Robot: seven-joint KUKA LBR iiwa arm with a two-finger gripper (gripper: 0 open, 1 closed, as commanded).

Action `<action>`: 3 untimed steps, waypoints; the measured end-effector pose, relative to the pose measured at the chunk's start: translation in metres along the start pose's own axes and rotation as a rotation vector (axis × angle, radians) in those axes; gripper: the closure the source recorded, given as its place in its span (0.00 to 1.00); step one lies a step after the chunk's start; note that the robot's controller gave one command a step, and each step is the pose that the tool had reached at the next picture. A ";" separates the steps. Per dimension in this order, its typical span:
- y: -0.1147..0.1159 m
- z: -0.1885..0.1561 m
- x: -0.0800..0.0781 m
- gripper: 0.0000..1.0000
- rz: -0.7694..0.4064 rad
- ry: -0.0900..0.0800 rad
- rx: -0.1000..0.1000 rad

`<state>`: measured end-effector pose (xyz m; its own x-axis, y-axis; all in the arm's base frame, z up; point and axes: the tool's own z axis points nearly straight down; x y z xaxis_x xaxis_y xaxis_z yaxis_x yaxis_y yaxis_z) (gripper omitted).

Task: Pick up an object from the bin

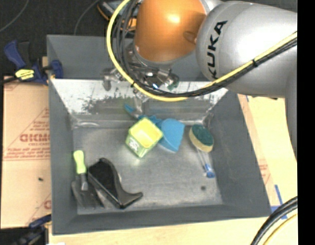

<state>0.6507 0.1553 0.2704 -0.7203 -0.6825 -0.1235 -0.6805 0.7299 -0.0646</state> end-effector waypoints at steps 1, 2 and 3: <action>0.040 -0.047 -0.017 0.00 -0.139 -0.011 0.004; 0.059 -0.096 -0.061 0.00 -0.287 -0.022 0.010; 0.054 -0.097 -0.069 0.00 -0.643 -0.029 0.020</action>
Offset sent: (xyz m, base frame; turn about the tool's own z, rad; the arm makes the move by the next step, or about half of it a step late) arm -0.0229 0.0383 0.0423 -0.1397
